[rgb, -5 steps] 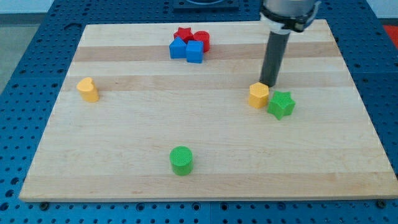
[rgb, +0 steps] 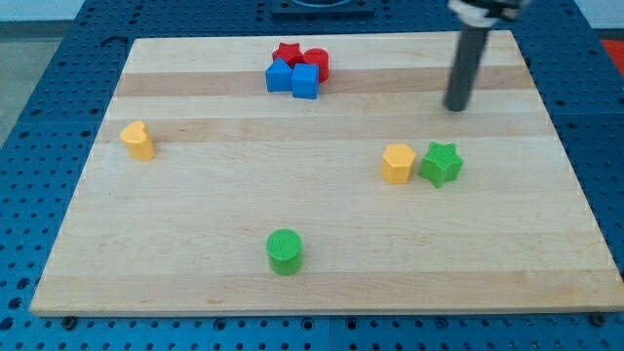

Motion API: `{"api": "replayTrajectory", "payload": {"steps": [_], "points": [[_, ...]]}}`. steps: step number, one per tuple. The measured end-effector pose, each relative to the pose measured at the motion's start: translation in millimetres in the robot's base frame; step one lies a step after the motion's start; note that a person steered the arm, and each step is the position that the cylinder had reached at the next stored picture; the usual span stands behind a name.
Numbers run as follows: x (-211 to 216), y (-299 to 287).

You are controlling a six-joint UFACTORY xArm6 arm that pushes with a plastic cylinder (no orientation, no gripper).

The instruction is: Move your arm towards the green star

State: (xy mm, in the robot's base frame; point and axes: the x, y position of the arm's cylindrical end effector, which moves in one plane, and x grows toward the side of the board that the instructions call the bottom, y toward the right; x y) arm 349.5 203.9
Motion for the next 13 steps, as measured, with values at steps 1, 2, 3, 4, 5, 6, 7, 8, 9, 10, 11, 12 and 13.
{"api": "replayTrajectory", "payload": {"steps": [1,2,3,4,5,6,7,8,9,10,11,12,13], "points": [[16,56],[50,60],[67,38],[67,19],[67,12],[67,12],[67,25],[73,75],[94,93],[95,70],[95,37],[95,12],[95,-10]]}}
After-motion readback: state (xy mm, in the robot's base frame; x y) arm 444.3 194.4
